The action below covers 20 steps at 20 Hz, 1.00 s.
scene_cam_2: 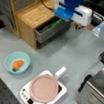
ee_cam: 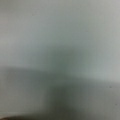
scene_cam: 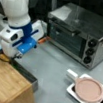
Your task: Open the drawer. Pick up the carrot. Put the carrots in the drawer.
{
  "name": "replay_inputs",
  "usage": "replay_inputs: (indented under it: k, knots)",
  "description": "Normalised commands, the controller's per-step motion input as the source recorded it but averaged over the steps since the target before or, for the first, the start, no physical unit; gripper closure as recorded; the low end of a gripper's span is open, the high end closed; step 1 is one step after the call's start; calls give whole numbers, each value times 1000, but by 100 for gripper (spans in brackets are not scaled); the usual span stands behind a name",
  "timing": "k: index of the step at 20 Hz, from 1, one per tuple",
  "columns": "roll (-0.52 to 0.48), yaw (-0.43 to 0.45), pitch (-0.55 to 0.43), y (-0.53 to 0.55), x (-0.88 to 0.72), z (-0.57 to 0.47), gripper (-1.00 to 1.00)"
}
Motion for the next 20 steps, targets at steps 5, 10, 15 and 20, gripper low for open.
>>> replay_inputs:
  k: [5,10,15,20]
  knots:
    - [71,103,38,-328,273,82,-100]
    - [108,91,100,-292,301,123,-100]
    - [96,70,125,-247,349,142,-100]
    - [81,70,123,-166,289,85,-100]
